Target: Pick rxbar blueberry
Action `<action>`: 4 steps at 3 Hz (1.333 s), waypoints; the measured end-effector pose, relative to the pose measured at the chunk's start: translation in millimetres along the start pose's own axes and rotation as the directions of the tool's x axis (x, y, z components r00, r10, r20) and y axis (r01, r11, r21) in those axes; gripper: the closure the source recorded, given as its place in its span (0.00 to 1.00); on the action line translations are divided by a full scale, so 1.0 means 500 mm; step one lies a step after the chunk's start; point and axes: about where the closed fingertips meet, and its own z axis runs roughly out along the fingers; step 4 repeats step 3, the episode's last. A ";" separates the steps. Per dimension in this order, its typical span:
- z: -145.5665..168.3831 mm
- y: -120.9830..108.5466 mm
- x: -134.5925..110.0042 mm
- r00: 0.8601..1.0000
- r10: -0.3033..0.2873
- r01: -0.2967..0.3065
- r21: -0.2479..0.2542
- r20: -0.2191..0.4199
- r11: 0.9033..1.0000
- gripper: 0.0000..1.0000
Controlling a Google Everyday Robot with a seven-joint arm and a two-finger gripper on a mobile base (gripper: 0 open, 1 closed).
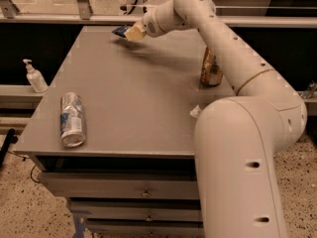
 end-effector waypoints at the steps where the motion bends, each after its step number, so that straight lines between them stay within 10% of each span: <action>1: -0.055 0.040 -0.029 0.997 -0.003 0.009 -0.078 0.078 0.997 1.00; 2: -0.122 0.071 -0.073 0.979 0.011 0.023 -0.166 0.204 0.986 1.00; 4: -0.119 0.084 -0.082 0.975 0.018 0.023 -0.185 0.220 0.982 1.00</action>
Offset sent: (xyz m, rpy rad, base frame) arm -0.0913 -0.0334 0.1160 0.3910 -0.0858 0.2837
